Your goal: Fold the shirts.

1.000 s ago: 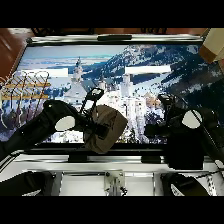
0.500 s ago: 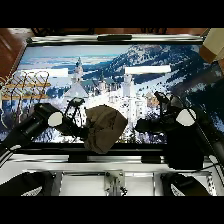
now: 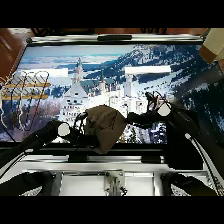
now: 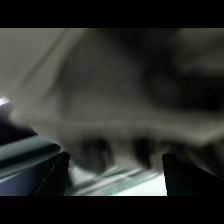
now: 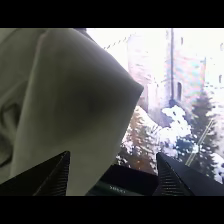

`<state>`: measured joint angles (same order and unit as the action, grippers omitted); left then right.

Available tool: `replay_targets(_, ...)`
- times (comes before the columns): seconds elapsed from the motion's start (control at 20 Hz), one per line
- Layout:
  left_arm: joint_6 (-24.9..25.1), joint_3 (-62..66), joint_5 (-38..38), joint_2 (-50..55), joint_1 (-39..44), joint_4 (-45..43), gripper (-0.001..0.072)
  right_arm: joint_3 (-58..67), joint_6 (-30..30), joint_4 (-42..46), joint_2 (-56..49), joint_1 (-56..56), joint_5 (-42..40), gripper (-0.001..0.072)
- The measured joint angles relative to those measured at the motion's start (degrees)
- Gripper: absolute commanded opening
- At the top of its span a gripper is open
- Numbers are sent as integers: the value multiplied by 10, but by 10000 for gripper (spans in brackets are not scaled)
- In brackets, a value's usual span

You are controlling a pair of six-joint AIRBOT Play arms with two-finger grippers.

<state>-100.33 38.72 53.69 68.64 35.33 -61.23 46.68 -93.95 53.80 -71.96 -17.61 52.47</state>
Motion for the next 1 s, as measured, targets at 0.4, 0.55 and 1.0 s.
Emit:
replay_targets(0.4,42,-7,-52,24,-24,34,42,1,34,-92,-101,-13,-57,594)
replay_targets(0.55,53,-5,-48,0,-42,28,41,0,65,-126,-116,-14,-104,131)
replay_targets(1.0,72,171,8,-106,-73,-93,41,79,268,-261,-16,-6,-76,74)
